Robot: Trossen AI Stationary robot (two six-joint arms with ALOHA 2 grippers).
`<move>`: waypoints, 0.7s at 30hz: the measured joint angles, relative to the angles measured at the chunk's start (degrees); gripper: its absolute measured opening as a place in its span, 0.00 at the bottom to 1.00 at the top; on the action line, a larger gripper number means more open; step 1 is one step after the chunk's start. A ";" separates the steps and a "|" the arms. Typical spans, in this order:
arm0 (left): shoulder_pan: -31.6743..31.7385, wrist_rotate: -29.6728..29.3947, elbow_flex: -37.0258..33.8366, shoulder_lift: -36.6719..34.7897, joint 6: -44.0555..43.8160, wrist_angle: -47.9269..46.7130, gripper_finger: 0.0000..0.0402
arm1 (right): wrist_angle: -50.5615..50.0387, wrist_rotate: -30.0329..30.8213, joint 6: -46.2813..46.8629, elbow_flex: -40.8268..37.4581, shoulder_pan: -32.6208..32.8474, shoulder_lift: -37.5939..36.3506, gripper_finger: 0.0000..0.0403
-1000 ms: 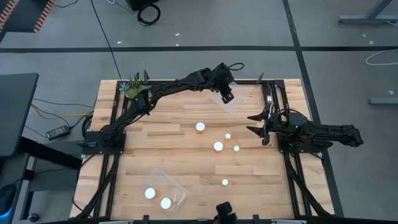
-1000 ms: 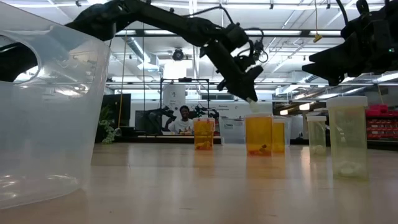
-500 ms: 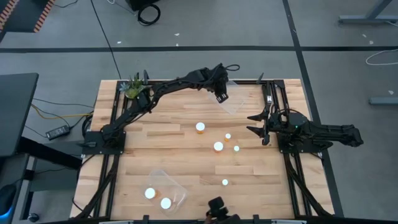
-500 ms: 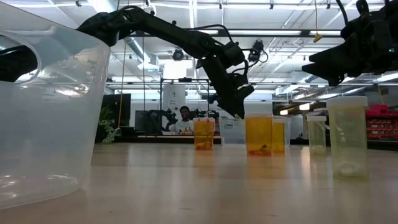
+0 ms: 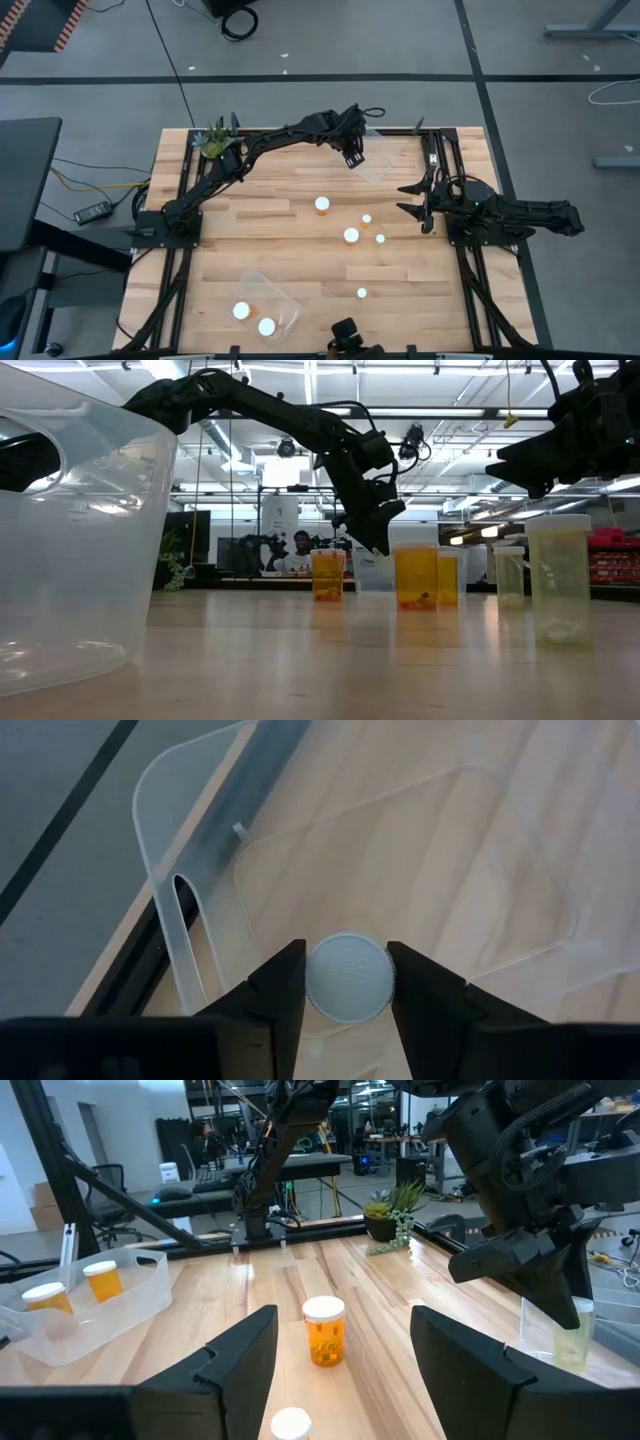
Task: Pick and place medicine bottles into bin by pill shape (circle, oval)
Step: Put the yellow tablet bottle into the top transparent bin
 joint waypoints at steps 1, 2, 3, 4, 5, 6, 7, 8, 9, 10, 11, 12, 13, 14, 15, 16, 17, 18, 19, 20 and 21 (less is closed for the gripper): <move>0.00 0.00 -0.01 -0.01 0.00 0.01 0.35 | -0.01 0.00 0.00 0.00 0.01 0.00 0.59; 0.00 0.00 -0.01 -0.01 0.00 0.01 0.35 | -0.01 0.00 0.00 0.00 0.00 0.00 0.59; 0.00 0.00 0.00 -0.01 0.00 -0.07 0.35 | -0.02 0.00 0.00 0.00 0.02 0.00 0.59; 0.00 0.00 0.00 -0.01 0.02 -0.40 0.36 | -0.01 0.00 0.00 0.00 0.00 0.00 0.59; 0.00 0.00 -0.01 -0.01 0.04 -0.76 0.36 | -0.02 0.00 0.00 0.00 -0.01 0.00 0.59; 0.00 0.00 -0.02 -0.01 0.04 -0.87 0.36 | -0.02 0.00 0.00 0.00 -0.01 0.00 0.59; 0.00 0.00 -0.02 0.12 0.04 -0.70 0.37 | -0.02 0.00 0.00 0.00 0.00 0.00 0.59; 0.00 0.02 -0.02 0.26 0.04 -0.53 0.37 | -0.02 0.00 0.00 0.00 0.01 0.00 0.59; 0.00 0.02 -0.02 0.37 0.06 -0.84 0.36 | -0.02 0.00 0.00 0.00 0.01 0.00 0.59; 0.00 0.02 -0.02 0.47 0.07 -1.23 0.36 | -0.02 0.00 0.00 0.00 -0.01 0.00 0.59; 0.00 0.02 -0.02 0.81 0.07 -1.18 0.36 | -0.02 0.00 0.00 0.00 0.00 0.00 0.59; 0.00 0.02 -0.02 1.06 0.26 -0.62 0.35 | -0.02 0.00 0.00 0.00 -0.01 0.00 0.59; -0.01 0.06 -0.02 1.24 0.44 -0.76 0.35 | -0.02 0.00 0.01 0.00 0.02 0.00 0.59; -0.01 0.09 -0.09 1.30 0.52 -1.16 0.35 | -0.02 0.00 0.02 0.00 -0.01 0.00 0.59; 0.00 0.10 -0.09 1.30 0.51 -1.06 0.35 | -0.02 0.00 0.00 0.00 0.02 0.00 0.59; 0.00 0.09 -0.08 1.30 0.55 -0.73 0.36 | -0.02 0.00 0.00 0.00 0.02 0.02 0.59; 0.00 0.09 -0.07 1.25 0.77 -0.61 0.36 | 0.00 0.00 0.00 0.00 0.00 0.02 0.59; 0.00 0.07 -0.07 1.24 1.12 -0.64 0.37 | 0.00 0.00 0.00 0.00 -0.01 0.02 0.59; 0.00 0.09 -0.07 1.24 1.28 -0.75 0.37 | 0.00 0.00 0.00 0.00 0.02 0.02 0.59; 0.00 0.09 -0.07 1.26 1.29 -0.92 0.37 | 0.02 0.00 0.00 0.00 0.00 0.02 0.59; 0.00 0.09 -0.07 1.26 1.29 -0.92 0.38 | 0.01 0.00 0.00 0.00 0.02 0.02 0.59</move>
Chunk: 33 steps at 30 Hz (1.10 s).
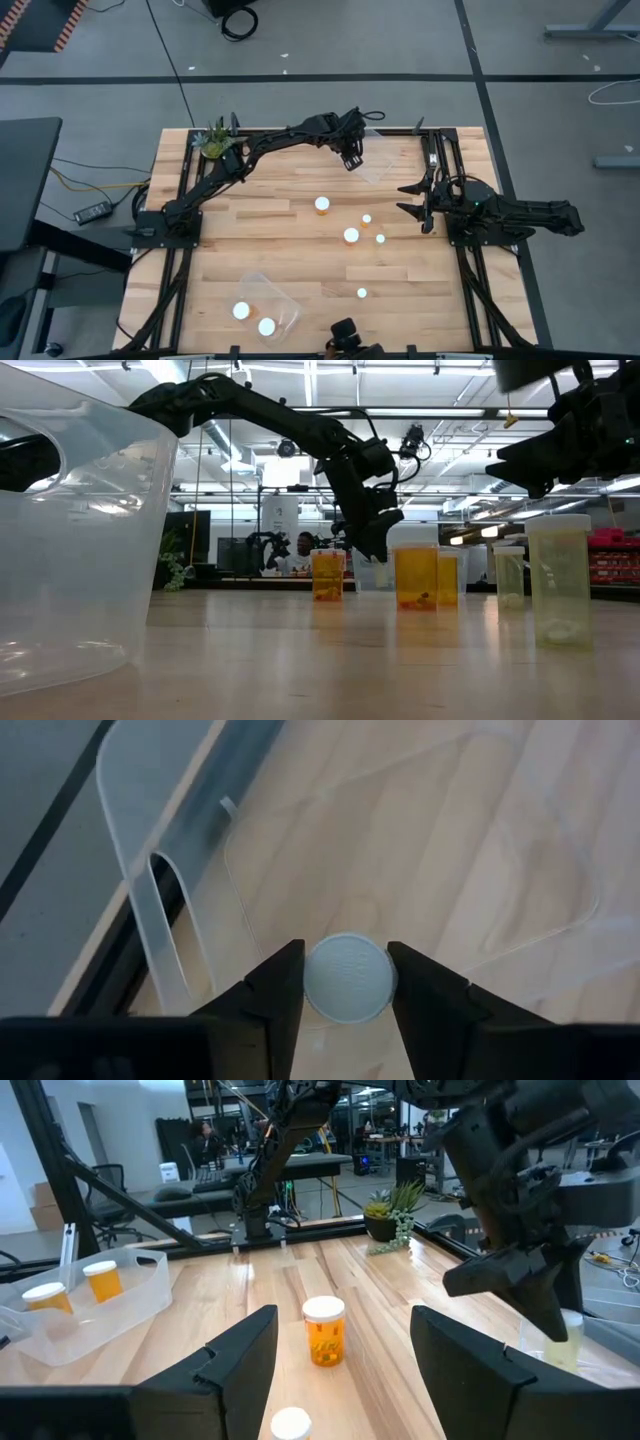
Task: Pick and place medicine bottles into bin by pill shape (circle, oval)
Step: Put the yellow tablet bottle into the top transparent bin
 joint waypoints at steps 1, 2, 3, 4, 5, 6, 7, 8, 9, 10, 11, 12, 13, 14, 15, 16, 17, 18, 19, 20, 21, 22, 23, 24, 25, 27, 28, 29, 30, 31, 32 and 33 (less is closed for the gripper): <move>0.00 0.00 0.00 0.00 0.04 -0.02 0.38 | 0.01 0.00 0.00 0.00 -0.01 0.00 0.59; 0.00 0.00 0.00 -0.02 0.23 -0.20 0.38 | 0.01 0.00 0.00 0.00 0.00 0.00 0.59; -0.01 0.00 0.00 0.00 0.27 -0.64 0.38 | 0.01 0.00 0.00 0.00 -0.02 0.00 0.59; -0.02 0.00 0.00 0.00 0.28 -1.24 0.37 | 0.01 0.00 0.00 0.00 -0.02 0.00 0.59; -0.02 0.00 0.00 0.00 0.30 -1.47 0.37 | 0.01 0.02 0.00 0.00 -0.02 0.00 0.59; -0.02 0.00 0.00 0.00 0.48 -1.52 0.37 | 0.01 0.00 0.00 0.00 -0.01 0.00 0.59; -0.02 0.00 0.00 0.00 0.83 -1.64 0.37 | 0.01 0.00 0.00 0.00 0.00 0.00 0.59; -0.02 0.00 0.00 0.00 1.33 -1.77 0.37 | 0.02 0.00 0.00 0.00 0.00 0.00 0.59; -0.02 0.00 0.00 0.00 1.49 -1.98 0.37 | 0.03 0.01 0.00 0.00 -0.01 0.00 0.59; -0.05 0.00 0.00 0.00 1.62 -2.24 0.38 | 0.03 0.00 0.00 0.00 -0.02 0.00 0.59; -0.15 0.00 0.00 0.00 1.75 -2.23 0.39 | 0.03 0.00 0.00 0.00 0.00 0.00 0.59; -0.22 0.00 0.00 0.00 1.79 -2.14 0.40 | 0.03 0.00 0.00 0.00 -0.02 0.00 0.59; -0.22 0.00 0.00 0.00 1.83 -2.06 0.41 | 0.03 0.02 0.00 0.00 0.00 0.00 0.59; -0.24 0.00 0.00 0.00 2.02 -2.06 0.42 | 0.03 0.01 0.00 0.00 -0.02 0.00 0.59; -0.26 0.02 0.00 0.00 2.12 -2.08 0.43 | 0.04 0.00 0.00 0.00 -0.01 0.00 0.59; -0.28 0.02 0.00 0.00 2.19 -2.08 0.44 | 0.04 0.00 0.00 0.00 -0.02 0.00 0.59; -0.28 0.04 0.00 0.00 2.17 -2.07 0.45 | 0.05 0.01 0.00 0.00 0.00 0.00 0.59; -0.28 0.04 0.00 0.00 2.18 -2.04 0.46 | 0.05 0.00 0.00 0.00 0.00 0.00 0.59; -0.28 0.04 0.00 0.00 2.22 -2.05 0.47 | 0.05 0.00 0.00 0.00 -0.02 0.00 0.59; -0.28 0.04 0.00 0.00 2.23 -2.06 0.48 | 0.05 0.00 0.00 0.00 -0.01 0.00 0.59; -0.28 0.02 0.00 0.00 2.23 -2.05 0.49 | 0.05 0.00 0.00 0.00 0.00 0.00 0.59; -0.28 0.04 0.00 0.00 2.23 -2.05 0.50 | 0.05 0.00 0.00 0.00 -0.01 0.00 0.59; -0.28 0.02 0.00 0.00 2.23 -2.05 0.51 | 0.05 0.00 0.00 0.00 -0.01 0.00 0.59; -0.28 0.03 0.00 0.00 2.25 -2.08 0.52 | 0.07 0.00 0.00 0.00 0.00 0.00 0.59; -0.28 0.02 0.00 0.00 2.27 -2.10 0.52 | 0.08 0.02 0.00 0.00 0.00 0.00 0.59; -0.31 0.02 0.00 0.00 2.77 -2.10 0.54 | 0.08 0.00 0.00 0.00 0.00 0.00 0.59; -0.31 0.01 0.00 -0.05 3.05 -2.11 0.55 | 0.08 0.00 0.00 0.00 -0.01 0.00 0.59; -0.31 -0.04 0.00 -0.22 3.25 -2.34 0.55 | 0.08 0.02 0.00 0.00 0.00 0.00 0.59; -0.31 -0.15 0.00 -0.33 3.30 -2.53 0.56 | 0.08 0.00 0.00 0.00 -0.01 0.00 0.59; -0.33 -0.20 0.29 -0.47 3.30 -2.56 0.57 | 0.08 0.00 0.00 0.00 0.00 0.00 0.59; -0.33 -0.20 0.47 -0.69 3.30 -2.78 0.57 | 0.08 0.00 0.00 0.00 0.00 0.00 0.59; -0.34 -0.28 0.46 -1.10 3.32 -2.97 0.57 | 0.08 0.02 0.00 0.00 -0.02 0.00 0.59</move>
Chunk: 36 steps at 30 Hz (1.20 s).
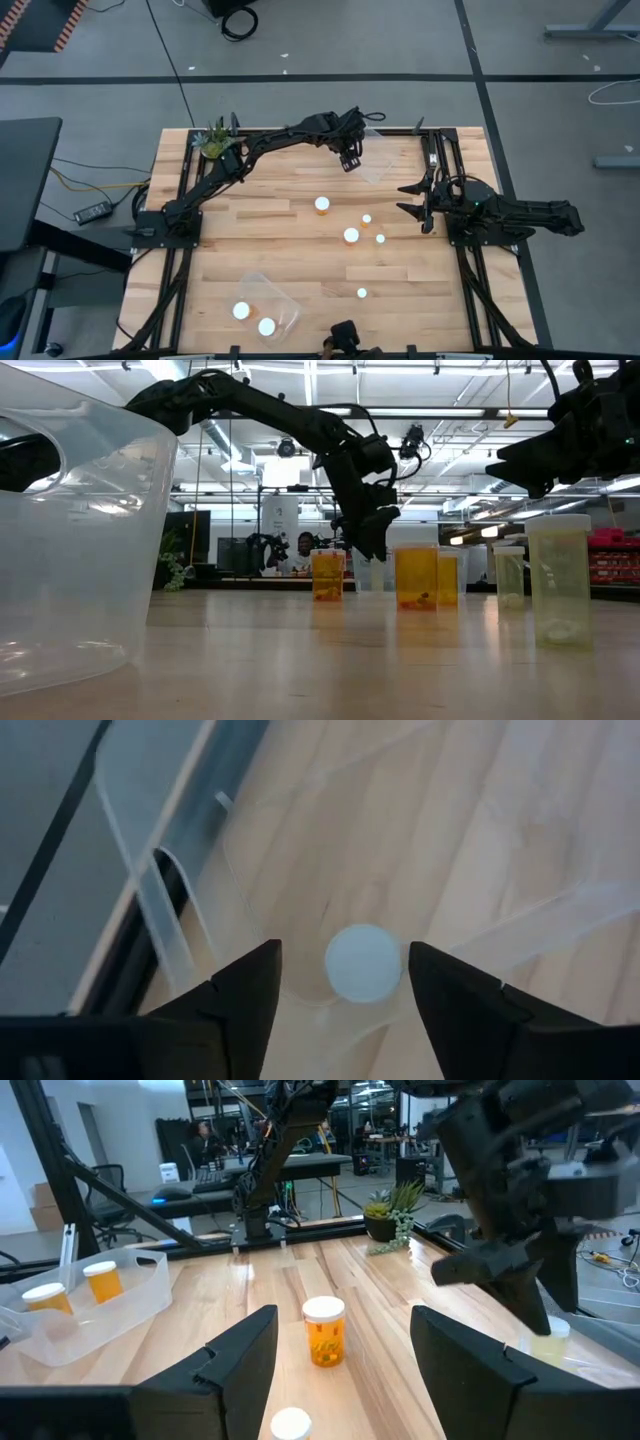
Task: Pick and place medicine bottles into bin by pill shape (circle, oval)
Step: Put the yellow tablet bottle into the top transparent bin, then put the orange capsule bottle into the bottom transparent bin
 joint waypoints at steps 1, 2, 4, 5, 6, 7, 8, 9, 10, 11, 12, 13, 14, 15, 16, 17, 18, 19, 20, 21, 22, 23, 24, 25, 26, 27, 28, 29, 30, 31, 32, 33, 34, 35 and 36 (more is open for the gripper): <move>-0.02 -0.07 -0.06 -0.46 0.00 0.07 0.58 | 0.01 0.00 0.00 0.00 0.00 0.00 0.59; -0.05 -0.09 -0.06 -0.81 0.00 0.06 0.58 | 0.02 -0.02 0.00 0.00 0.02 0.00 0.59; -0.21 -0.10 0.11 -1.41 -0.02 -0.42 0.58 | 0.00 0.00 0.00 0.00 0.01 0.00 0.59; -0.21 -0.12 0.05 -1.69 -0.01 -1.02 0.58 | 0.02 0.00 0.00 0.00 0.02 0.00 0.59; -0.27 -0.14 0.05 -1.94 0.00 -0.89 0.58 | 0.02 -0.02 0.00 0.00 0.00 0.00 0.59; -0.32 -0.16 0.05 -2.25 -0.02 -1.04 0.58 | 0.02 -0.02 0.00 0.00 0.02 0.00 0.59; -0.45 -0.16 0.05 -2.48 0.00 -1.28 0.58 | 0.01 0.00 0.00 0.00 0.02 0.00 0.59; -0.55 -0.27 0.07 -2.72 -0.02 -1.10 0.58 | 0.00 0.00 0.00 0.00 0.01 0.00 0.59; -0.56 -0.27 0.06 -3.08 -0.02 -1.44 0.58 | 0.02 -0.02 0.00 0.00 0.02 0.00 0.59; -0.56 -0.27 0.05 -3.33 0.00 -1.60 0.58 | 0.02 -0.01 0.00 0.00 0.01 0.00 0.59; -0.65 -0.29 0.07 -3.48 0.00 -1.21 0.58 | 0.00 0.00 0.00 0.00 0.02 0.00 0.59; -0.68 -0.29 0.09 -3.72 0.00 -1.14 0.59 | 0.00 -0.01 0.00 0.00 0.01 0.00 0.59; -0.69 -0.29 0.07 -3.97 0.00 -1.54 0.59 | 0.02 -0.02 0.00 0.00 0.02 0.00 0.59; -0.80 -0.28 0.07 -4.10 0.01 -1.75 0.58 | 0.02 0.00 0.00 0.00 0.00 0.00 0.59; -0.90 -0.34 0.07 -4.16 0.02 -1.71 0.58 | 0.02 -0.02 0.00 0.00 0.00 0.00 0.59; -1.07 -0.30 0.07 -4.27 0.16 -2.03 0.58 | 0.02 -0.02 0.00 0.00 0.02 0.00 0.59; -1.20 -0.27 0.07 -4.56 0.58 -3.11 0.58 | 0.02 -0.02 0.00 0.00 0.02 0.00 0.59; -1.44 -0.29 0.05 -4.86 1.37 -4.19 0.57 | 0.02 0.00 0.00 0.00 0.02 0.00 0.59; -1.76 -0.34 0.05 -5.20 1.88 -4.37 0.57 | 0.02 -0.02 0.00 0.00 0.00 0.00 0.59; -2.00 -0.32 0.05 -5.82 2.55 -4.92 0.57 | 0.02 -0.02 0.00 0.00 0.00 0.00 0.59; -2.38 -0.31 0.05 -6.42 3.10 -6.21 0.57 | 0.02 -0.02 0.00 0.00 0.02 0.00 0.59; -2.82 -0.37 0.05 -7.09 3.77 -6.59 0.56 | -0.04 -0.02 0.00 0.00 0.00 0.00 0.59; -3.25 -0.31 0.05 -7.71 4.33 -6.66 0.56 | -0.06 -0.02 0.00 0.00 0.00 0.00 0.59; -3.73 -0.31 0.05 -8.25 4.73 -7.21 0.56 | -0.04 -0.04 0.00 0.00 0.02 0.00 0.59; -4.20 -0.32 0.05 -8.95 5.28 -7.82 0.56 | -0.04 -0.02 0.00 0.00 0.00 0.00 0.59; -4.75 -0.27 0.05 -9.57 5.82 -8.56 0.56 | -0.05 -0.02 0.00 0.00 0.01 0.00 0.59; -5.32 -0.28 0.05 -10.31 6.18 -9.33 0.56 | -0.03 -0.04 0.00 0.00 0.02 0.00 0.59; -5.91 0.05 0.05 -11.12 6.38 -10.50 0.56 | -0.02 -0.02 0.00 0.00 0.02 0.00 0.59; -6.56 0.82 0.12 -11.67 6.54 -12.01 0.56 | -0.02 -0.02 0.00 0.00 0.01 0.00 0.59; -7.14 1.90 0.20 -12.13 6.55 -13.12 0.55 | 0.00 -0.02 0.00 0.00 0.00 0.00 0.59; -7.65 3.21 0.18 -12.51 6.48 -15.07 0.55 | 0.00 -0.04 0.00 0.00 0.02 0.00 0.59; -8.37 4.09 0.16 -12.57 6.33 -17.38 0.54 | -0.01 -0.02 0.00 0.00 0.01 0.00 0.59; -9.11 4.34 0.13 -12.57 6.01 -18.75 0.54 | -0.06 -0.02 0.00 0.00 0.00 0.00 0.59; -9.84 4.39 0.09 -12.54 5.87 -19.89 0.53 | -0.07 -0.04 0.00 0.00 0.01 0.00 0.59; -10.55 4.41 0.07 -12.52 5.66 -21.52 0.53 | -0.07 -0.04 0.00 0.00 0.02 0.00 0.59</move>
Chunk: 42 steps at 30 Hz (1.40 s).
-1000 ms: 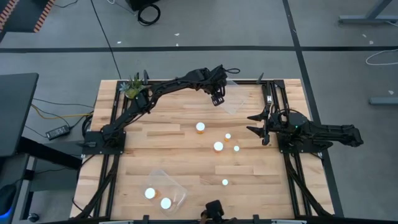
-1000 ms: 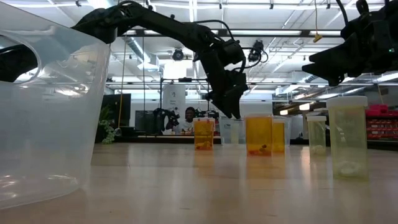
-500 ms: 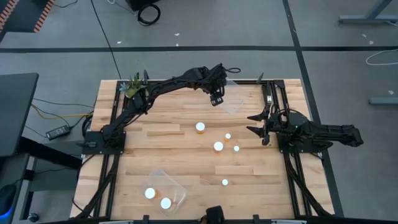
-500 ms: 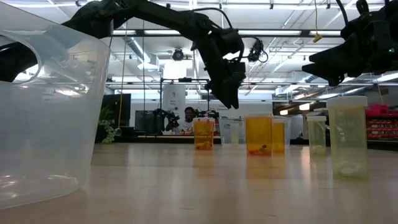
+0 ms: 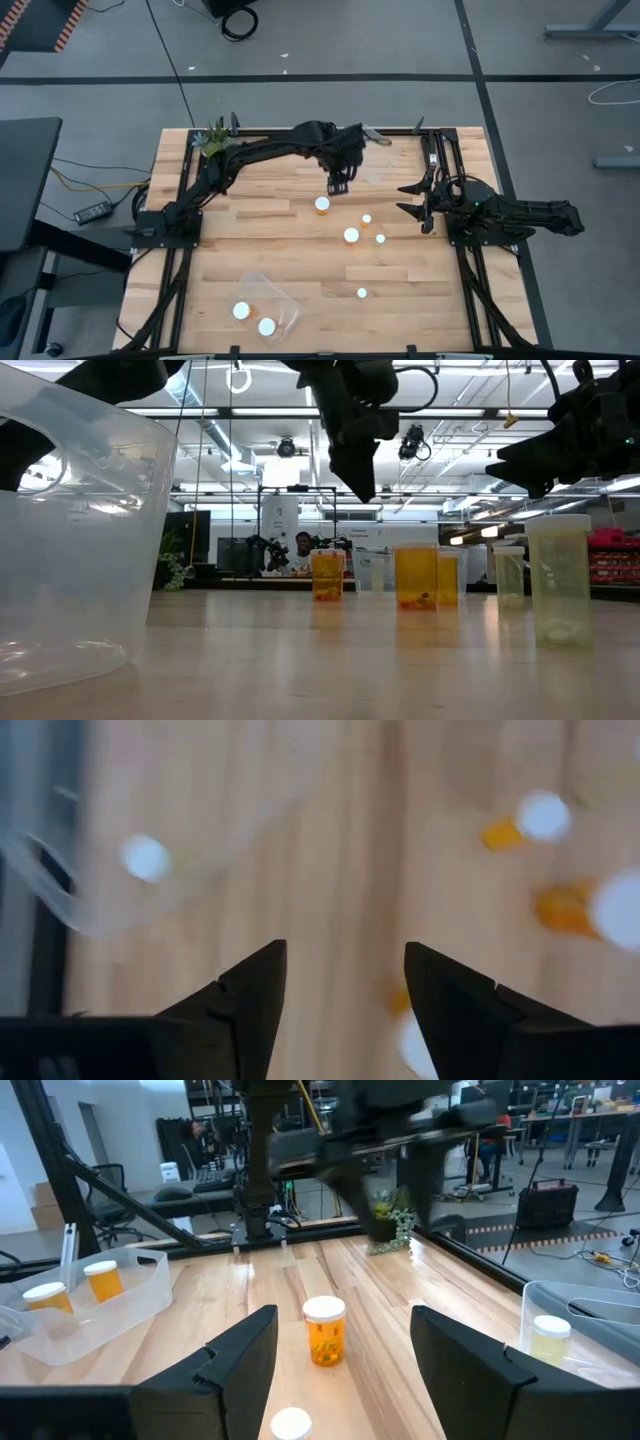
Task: Pick and place medicine bottles into bin by pill shape (circle, oval)
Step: Put the orange capsule bottle into the bottom transparent bin
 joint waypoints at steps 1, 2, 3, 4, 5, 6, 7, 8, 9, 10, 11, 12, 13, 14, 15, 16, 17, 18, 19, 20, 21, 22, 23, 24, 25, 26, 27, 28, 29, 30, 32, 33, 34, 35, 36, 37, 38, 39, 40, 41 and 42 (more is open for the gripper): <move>-0.75 0.00 0.00 0.00 -0.12 -1.47 0.52 | 0.00 0.02 0.00 0.00 -0.01 0.00 0.59; -1.48 0.00 0.00 0.00 -0.23 -2.51 0.51 | -0.02 0.02 0.00 0.00 0.00 0.00 0.59; -2.23 0.01 -0.05 0.00 -0.26 -3.53 0.51 | 0.02 0.00 0.00 0.00 0.00 0.00 0.59; -3.02 0.02 -0.51 0.00 -0.25 -4.10 0.50 | 0.04 0.02 0.00 0.00 -0.02 0.00 0.59; -3.79 0.02 -1.10 0.00 -0.32 -4.38 0.49 | 0.03 0.02 0.00 0.00 -0.02 0.00 0.59; -4.49 0.03 -1.60 0.04 -0.69 -4.88 0.49 | 0.04 0.00 0.00 0.00 0.00 0.00 0.59; -5.11 0.07 -1.92 0.11 -1.17 -5.78 0.48 | 0.04 0.00 0.00 0.00 0.00 0.00 0.59; -5.68 0.07 -2.23 0.11 -1.45 -6.55 0.48 | 0.04 0.02 0.00 0.00 0.00 0.00 0.59; -6.19 0.09 -2.37 0.11 -1.73 -7.20 0.47 | 0.04 0.02 0.00 0.00 -0.01 0.00 0.59; -6.62 0.06 -2.62 0.09 -2.37 -7.58 0.47 | 0.04 0.00 0.00 0.00 0.00 0.00 0.59; -7.06 -0.18 -3.14 0.07 -2.92 -7.72 0.47 | 0.04 0.02 0.00 0.00 0.00 0.00 0.59; -7.40 -0.60 -3.63 0.07 -3.50 -7.88 0.47 | 0.04 0.02 0.00 0.00 -0.02 0.00 0.59; -7.68 -1.25 -4.02 0.10 -4.27 -7.95 0.47 | 0.04 0.02 0.00 0.00 0.00 0.00 0.59; -7.89 -1.74 -4.30 0.11 -4.81 -8.05 0.48 | 0.04 0.00 0.00 0.00 0.00 0.00 0.59; -8.04 -1.79 -4.31 0.11 -5.55 -8.33 0.48 | 0.06 0.02 0.00 0.00 -0.02 0.00 0.59; -8.11 -1.88 -4.31 0.10 -6.21 -8.63 0.49 | 0.07 0.02 0.00 0.00 -0.02 0.00 0.59; -8.11 -1.92 -4.31 0.09 -7.21 -8.89 0.50 | 0.07 0.02 0.00 0.00 0.00 0.00 0.59; -8.10 -1.95 -4.31 0.09 -7.81 -9.08 0.52 | 0.07 0.02 0.00 0.00 -0.01 0.00 0.59; -8.03 -2.08 -4.31 0.09 -8.69 -9.16 0.53 | 0.07 0.02 0.00 0.00 0.00 0.00 0.59; -7.96 -2.45 -4.31 0.09 -8.92 -9.25 0.55 | 0.07 0.02 0.00 0.00 -0.01 0.00 0.59; -7.90 -3.10 -4.31 0.09 -9.22 -9.42 0.57 | 0.07 0.02 0.00 0.00 0.00 0.00 0.59; -7.76 -3.73 -4.31 0.09 -9.70 -9.73 0.59 | 0.07 0.02 0.00 0.00 0.00 0.00 0.59; -7.61 -4.01 -4.31 0.09 -10.25 -10.14 0.61 | 0.07 0.02 0.00 0.00 0.00 0.00 0.59; -7.32 -4.09 -4.31 0.09 -10.54 -10.64 0.63 | 0.07 0.02 0.00 0.00 0.00 0.00 0.59; -7.06 -4.08 -4.31 0.12 -10.76 -11.10 0.65 | 0.07 0.02 0.00 0.00 0.00 0.00 0.59; -6.86 -4.02 -4.27 0.32 -11.17 -11.23 0.67 | 0.07 0.02 0.00 0.00 0.00 0.00 0.59; -6.62 -3.74 -4.24 0.50 -11.56 -11.27 0.69 | 0.07 0.02 0.00 0.00 -0.01 0.00 0.59; -6.47 -3.34 -4.27 0.67 -11.71 -11.62 0.70 | 0.07 0.02 0.00 0.00 0.00 0.00 0.59; -6.37 -3.21 -4.31 0.78 -11.78 -11.94 0.71 | 0.08 0.02 0.00 0.00 -0.01 0.00 0.59; -6.25 -3.18 -4.30 1.02 -11.80 -11.64 0.72 | 0.08 0.02 0.00 0.00 0.00 0.00 0.59; -6.29 -3.04 -4.26 1.32 -11.85 -11.24 0.74 | 0.07 0.02 0.00 0.00 0.00 0.00 0.59; -6.29 -2.98 -4.31 1.44 -12.05 -11.69 0.74 | 0.09 0.02 0.00 0.00 -0.02 0.00 0.59; -6.29 -2.83 -4.31 1.46 -12.14 -11.77 0.75 | 0.09 0.02 0.00 0.00 -0.02 0.00 0.59; -6.29 -2.33 -4.31 1.50 -12.23 -11.42 0.76 | 0.09 0.02 0.00 0.00 0.00 0.00 0.59; -6.31 -1.55 -4.21 1.70 -12.52 -11.29 0.77 | 0.09 0.02 0.00 0.00 -0.02 0.00 0.59; -6.29 -1.25 -4.20 1.90 -12.92 -11.43 0.77 | 0.08 0.02 0.00 0.00 0.00 0.00 0.59; -6.27 -1.27 -4.26 2.12 -13.23 -11.80 0.78 | 0.09 0.02 0.00 0.00 -0.02 0.00 0.59; -6.25 -1.25 -4.31 2.48 -13.26 -12.13 0.79 | 0.09 0.02 0.00 0.00 0.00 0.00 0.59; -6.23 -1.27 -4.28 2.93 -13.26 -12.07 0.80 | 0.09 0.02 0.00 0.00 -0.01 0.00 0.59; -6.16 -1.28 -4.28 3.16 -13.26 -12.16 0.81 | 0.09 0.02 0.00 0.00 -0.01 0.00 0.59; -6.06 -1.27 -4.31 3.38 -13.25 -12.55 0.82 | 0.08 0.02 0.00 0.00 -0.01 0.00 0.59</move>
